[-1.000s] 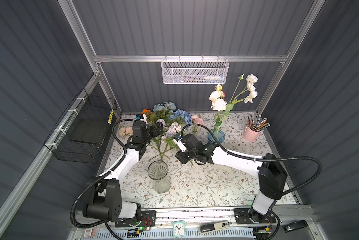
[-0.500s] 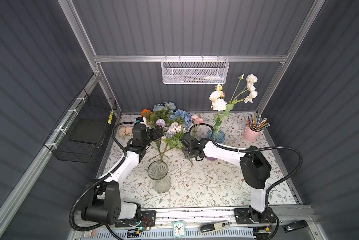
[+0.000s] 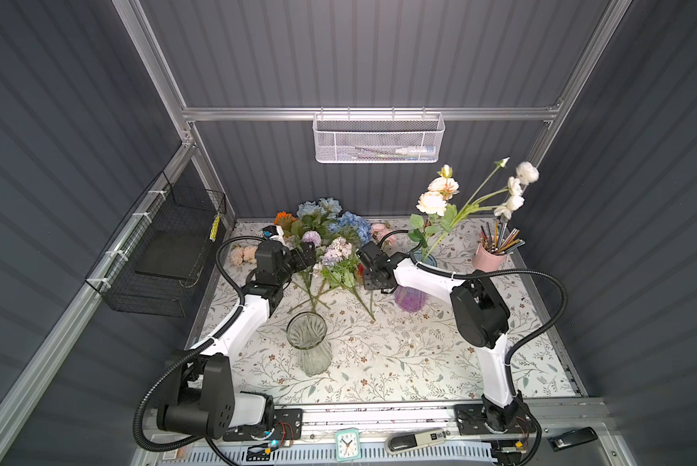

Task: Arrange the flowers into the vase
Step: 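Lower the right gripper and grasp the pink carnation stems beside the red gerbera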

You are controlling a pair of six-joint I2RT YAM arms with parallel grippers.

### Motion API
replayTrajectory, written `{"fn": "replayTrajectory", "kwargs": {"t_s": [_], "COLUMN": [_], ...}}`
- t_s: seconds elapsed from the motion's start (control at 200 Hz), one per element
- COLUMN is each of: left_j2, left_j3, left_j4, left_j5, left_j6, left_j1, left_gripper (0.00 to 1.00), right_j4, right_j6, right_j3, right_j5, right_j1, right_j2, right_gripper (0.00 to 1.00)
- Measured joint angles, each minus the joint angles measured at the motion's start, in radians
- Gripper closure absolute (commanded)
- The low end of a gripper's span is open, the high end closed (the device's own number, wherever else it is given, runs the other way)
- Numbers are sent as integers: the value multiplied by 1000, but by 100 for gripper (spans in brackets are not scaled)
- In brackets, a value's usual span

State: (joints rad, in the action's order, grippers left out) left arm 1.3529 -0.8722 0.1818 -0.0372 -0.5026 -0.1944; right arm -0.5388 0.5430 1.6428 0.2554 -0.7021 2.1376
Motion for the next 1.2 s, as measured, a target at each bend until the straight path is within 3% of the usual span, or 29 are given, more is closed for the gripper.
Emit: {"fn": "replayTrajectory", "kwargs": {"t_s": [0.34,0.805,0.885,1.201], "left_j2": [0,-1,-1,-1], "left_j3": [0,14,15,15], "left_j4": [0,15,22,26], "left_j5": [0,0,-1,-8], "left_j6": [0,-4,-6,-7], "left_j1": [0,0,0,0], "left_gripper": [0,0,0,0], "right_j4": [-14,-77,-77,-73], "right_j6": [0,16,23,32], "right_j3": [161,237,237,237], "right_j5": [2,42,41,40], "right_j1": [25,25,29,38], "right_j2": [106,212,212,212], "right_gripper": [66,65,68,96]}}
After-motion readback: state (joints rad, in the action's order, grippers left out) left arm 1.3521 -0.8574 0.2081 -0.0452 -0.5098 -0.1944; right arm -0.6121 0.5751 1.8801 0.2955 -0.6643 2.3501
